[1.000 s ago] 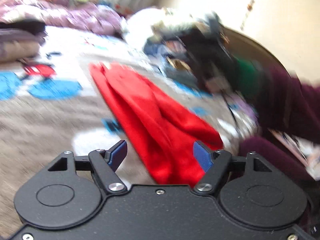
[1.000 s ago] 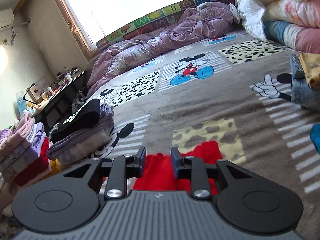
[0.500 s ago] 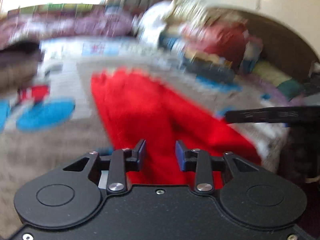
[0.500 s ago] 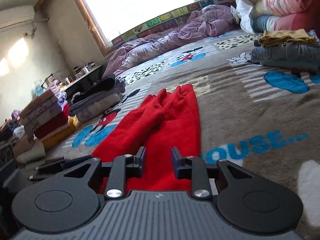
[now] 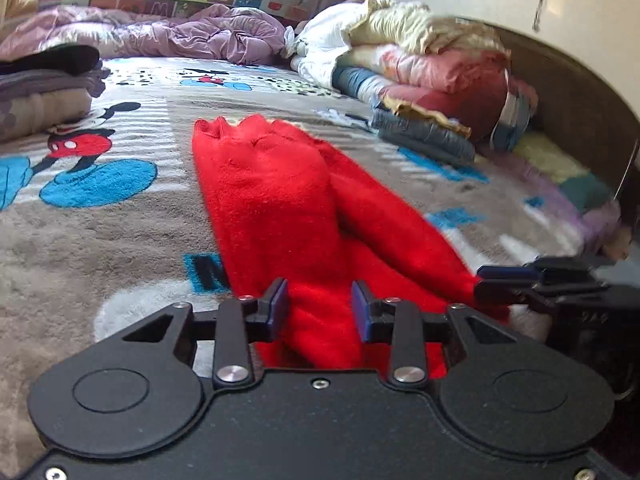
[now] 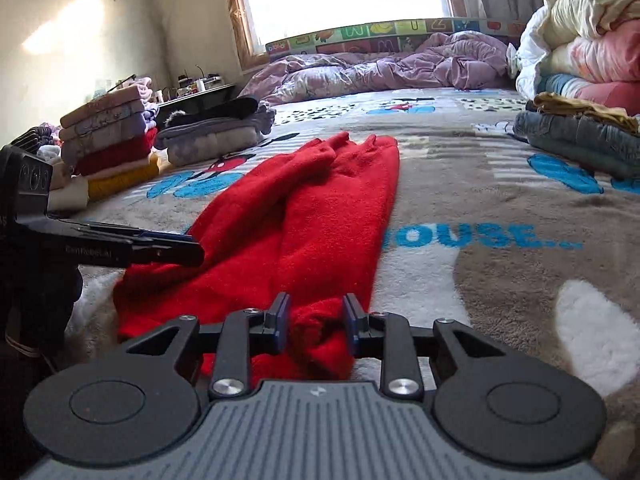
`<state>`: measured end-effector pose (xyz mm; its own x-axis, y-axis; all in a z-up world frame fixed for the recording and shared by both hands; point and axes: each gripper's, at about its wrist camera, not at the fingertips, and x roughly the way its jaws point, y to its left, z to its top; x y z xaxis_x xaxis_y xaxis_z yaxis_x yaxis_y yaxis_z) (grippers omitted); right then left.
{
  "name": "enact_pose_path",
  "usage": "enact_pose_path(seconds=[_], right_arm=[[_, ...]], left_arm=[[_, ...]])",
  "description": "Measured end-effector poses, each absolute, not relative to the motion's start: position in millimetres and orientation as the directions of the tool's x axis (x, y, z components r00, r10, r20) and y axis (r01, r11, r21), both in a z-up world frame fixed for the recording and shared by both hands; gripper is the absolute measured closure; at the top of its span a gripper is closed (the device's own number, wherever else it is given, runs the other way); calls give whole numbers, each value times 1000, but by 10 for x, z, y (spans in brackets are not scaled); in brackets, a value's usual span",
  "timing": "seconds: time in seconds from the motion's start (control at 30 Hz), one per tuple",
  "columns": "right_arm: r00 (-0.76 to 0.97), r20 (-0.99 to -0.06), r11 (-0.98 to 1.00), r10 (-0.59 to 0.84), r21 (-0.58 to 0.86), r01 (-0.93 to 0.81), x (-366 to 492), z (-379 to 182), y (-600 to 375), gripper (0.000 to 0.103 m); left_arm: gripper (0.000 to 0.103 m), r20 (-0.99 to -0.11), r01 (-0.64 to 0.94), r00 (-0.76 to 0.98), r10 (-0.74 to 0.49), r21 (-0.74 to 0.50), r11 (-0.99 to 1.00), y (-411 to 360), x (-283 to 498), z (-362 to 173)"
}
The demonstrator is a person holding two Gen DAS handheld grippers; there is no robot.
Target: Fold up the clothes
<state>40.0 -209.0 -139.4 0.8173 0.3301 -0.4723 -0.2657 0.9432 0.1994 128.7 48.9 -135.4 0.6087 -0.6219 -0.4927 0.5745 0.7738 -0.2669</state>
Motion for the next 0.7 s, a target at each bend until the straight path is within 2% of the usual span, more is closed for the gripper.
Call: enact_pose_path(seconds=[0.07, 0.13, 0.17, 0.23, 0.3, 0.43, 0.57, 0.67, 0.7], right_arm=[[825, -464, 947, 321, 150, -284, 316, -1368, -2077, 71], [834, -456, 948, 312, 96, -302, 228, -1343, -2061, 70], [838, -451, 948, 307, 68, -311, 185, -1331, -2054, 70], [846, -442, 945, 299, 13, -327, 97, -1306, -2038, 70], [854, -432, 939, 290, -42, -341, 9, -1281, -2023, 68], [865, -431, 911, 256, -191, -365, -157, -1277, -1936, 64], [860, -452, 880, 236, -277, -387, -259, -1297, -1874, 62], [843, -491, 850, 221, -326, -413, -303, -1366, -1797, 51], [840, -503, 836, 205, -356, -417, -311, -1416, -1755, 51]], left_arm=[[70, -484, 606, 622, -616, -200, 770, 494, 1131, -1286], [57, -480, 625, 636, -604, -138, 768, 513, 1000, -1253], [56, -478, 633, 643, -598, -107, 767, 523, 935, -1238], [46, -477, 639, 660, -580, -51, 768, 551, 839, -1234], [41, -476, 634, 685, -552, 16, 773, 575, 755, -1247], [37, -499, 627, 713, -493, 139, 767, 622, 638, -1308], [37, -518, 636, 729, -448, 271, 722, 593, 513, -1384], [37, -531, 641, 744, -406, 395, 657, 496, 444, -1472], [37, -529, 641, 750, -397, 437, 631, 457, 423, -1505]])
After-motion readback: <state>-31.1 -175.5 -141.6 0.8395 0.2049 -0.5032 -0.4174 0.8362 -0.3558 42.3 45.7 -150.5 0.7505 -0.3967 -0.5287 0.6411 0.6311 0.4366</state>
